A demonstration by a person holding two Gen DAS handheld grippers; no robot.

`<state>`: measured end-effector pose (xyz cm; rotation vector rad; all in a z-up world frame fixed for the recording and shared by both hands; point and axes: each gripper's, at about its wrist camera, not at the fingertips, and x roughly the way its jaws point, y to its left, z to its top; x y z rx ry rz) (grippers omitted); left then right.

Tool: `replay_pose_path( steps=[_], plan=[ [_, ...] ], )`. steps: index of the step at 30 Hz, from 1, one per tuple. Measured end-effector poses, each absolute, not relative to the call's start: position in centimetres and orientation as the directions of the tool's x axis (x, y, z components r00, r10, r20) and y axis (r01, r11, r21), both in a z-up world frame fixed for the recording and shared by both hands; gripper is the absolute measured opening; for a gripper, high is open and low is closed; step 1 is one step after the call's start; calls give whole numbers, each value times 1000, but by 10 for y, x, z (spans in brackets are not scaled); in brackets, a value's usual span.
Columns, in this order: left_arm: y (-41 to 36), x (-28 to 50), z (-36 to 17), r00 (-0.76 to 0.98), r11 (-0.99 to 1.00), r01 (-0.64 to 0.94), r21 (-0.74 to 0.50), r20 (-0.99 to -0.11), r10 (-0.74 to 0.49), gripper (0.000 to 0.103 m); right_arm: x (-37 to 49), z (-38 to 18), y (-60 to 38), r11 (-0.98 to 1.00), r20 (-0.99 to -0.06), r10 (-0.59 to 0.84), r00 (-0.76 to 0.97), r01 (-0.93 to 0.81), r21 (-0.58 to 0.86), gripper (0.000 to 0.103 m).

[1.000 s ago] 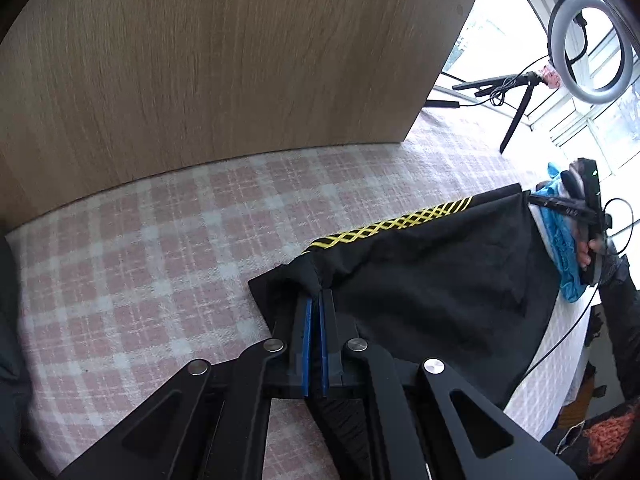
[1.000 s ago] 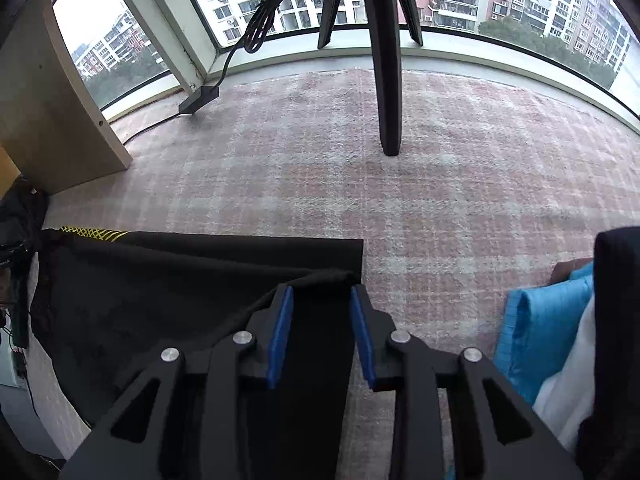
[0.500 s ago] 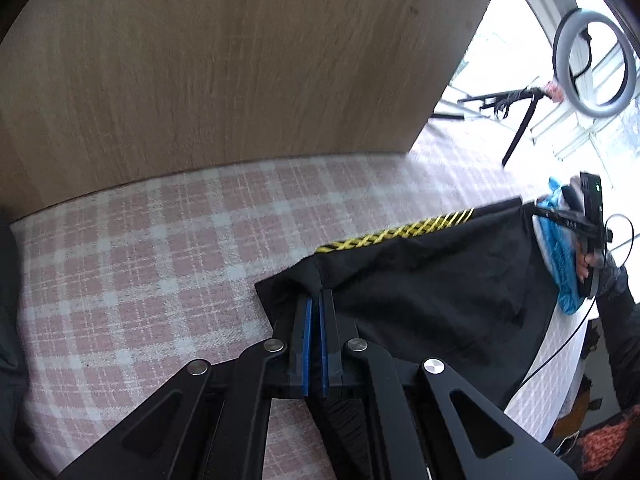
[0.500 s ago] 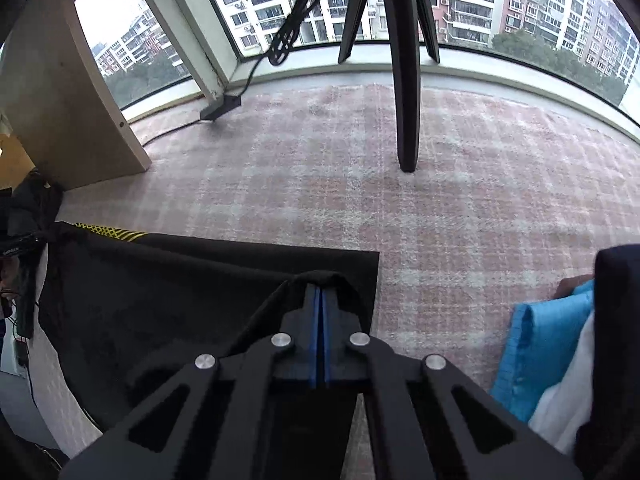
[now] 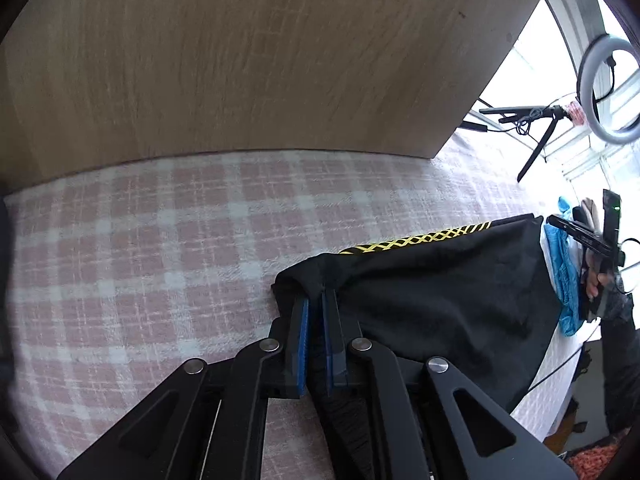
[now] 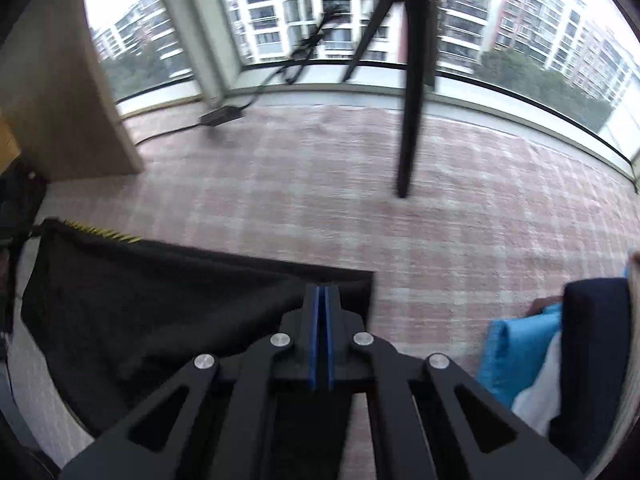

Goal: Fold clothes

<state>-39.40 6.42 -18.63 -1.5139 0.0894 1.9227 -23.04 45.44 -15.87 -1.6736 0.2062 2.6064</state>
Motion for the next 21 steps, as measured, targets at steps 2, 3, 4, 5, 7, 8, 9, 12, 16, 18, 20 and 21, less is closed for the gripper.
replay_pose_path(
  steps=[2, 3, 4, 5, 7, 8, 9, 12, 16, 18, 20, 21],
  plan=[
    [67, -394, -187, -90, -766, -546, -338, -886, 455, 5, -237, -166, 426, -988, -914, -138, -383, -11, 154, 4],
    [68, -395, -187, -88, -765, -547, -340, -886, 456, 5, -241, -175, 416, -980, -918, -189, -348, 10, 197, 2],
    [69, -394, -187, -89, -764, -548, -340, -885, 457, 5, -244, -187, 407, -974, -928, -222, -299, 24, 225, 2],
    [69, -394, -187, -90, -765, -546, -341, -884, 458, 6, -243, -189, 412, -981, -935, -189, -300, 7, 196, 2],
    [67, -397, -189, -100, -776, -533, -337, -886, 454, 6, -240, -191, 421, -991, -945, -113, -307, -29, 128, 0],
    [65, -399, -190, -100, -781, -521, -344, -884, 456, 6, -239, -193, 426, -994, -948, -75, -310, -48, 94, 0],
    [64, -399, -191, -95, -782, -515, -352, -883, 460, 6, -234, -182, 444, -989, -939, -27, -342, -127, 75, 7],
    [63, -399, -191, -101, -783, -521, -339, -887, 451, 12, -209, -168, 465, -969, -936, 18, -352, -238, 71, 19],
    [56, -402, -188, -96, -794, -519, -316, -901, 422, 22, -168, -166, 470, -953, -950, -4, -312, -287, 98, 27],
    [51, -402, -185, -93, -799, -524, -295, -912, 399, 26, -147, -165, 472, -944, -956, -15, -292, -312, 110, 27],
    [46, -400, -182, -96, -804, -539, -253, -929, 357, 30, -126, -164, 474, -934, -962, -27, -272, -337, 121, 27],
    [43, -398, -180, -104, -806, -546, -228, -936, 335, 30, -121, -166, 473, -931, -963, -28, -267, -343, 122, 27]
  ],
)
